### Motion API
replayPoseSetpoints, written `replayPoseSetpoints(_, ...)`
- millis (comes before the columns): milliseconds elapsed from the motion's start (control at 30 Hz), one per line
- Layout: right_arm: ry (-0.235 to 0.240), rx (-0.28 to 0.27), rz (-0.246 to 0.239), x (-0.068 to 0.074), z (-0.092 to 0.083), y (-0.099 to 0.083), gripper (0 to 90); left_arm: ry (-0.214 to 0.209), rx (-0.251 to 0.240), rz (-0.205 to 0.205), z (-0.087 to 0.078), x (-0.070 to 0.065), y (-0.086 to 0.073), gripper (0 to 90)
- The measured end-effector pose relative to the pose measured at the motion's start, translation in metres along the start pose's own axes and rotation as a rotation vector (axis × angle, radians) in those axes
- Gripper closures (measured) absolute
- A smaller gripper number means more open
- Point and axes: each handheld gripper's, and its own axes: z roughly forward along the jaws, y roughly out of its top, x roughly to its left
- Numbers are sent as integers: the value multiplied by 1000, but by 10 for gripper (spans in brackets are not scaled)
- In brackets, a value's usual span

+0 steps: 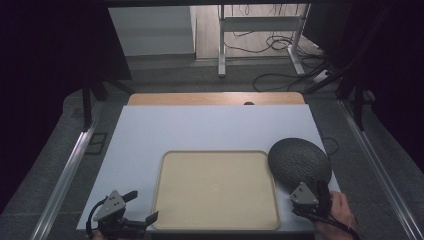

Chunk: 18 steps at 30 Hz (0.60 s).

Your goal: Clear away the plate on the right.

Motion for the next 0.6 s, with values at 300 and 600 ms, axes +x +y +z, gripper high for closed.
replayPoseSetpoints(300, -40, 42, -100, 6, 8, 1, 318, 7, 10, 7, 1, 0, 0, 0)
replayPoseSetpoints(600, -75, 69, -205, 12, 15, 3, 412, 9, 8, 9, 1, 0, 0, 0)
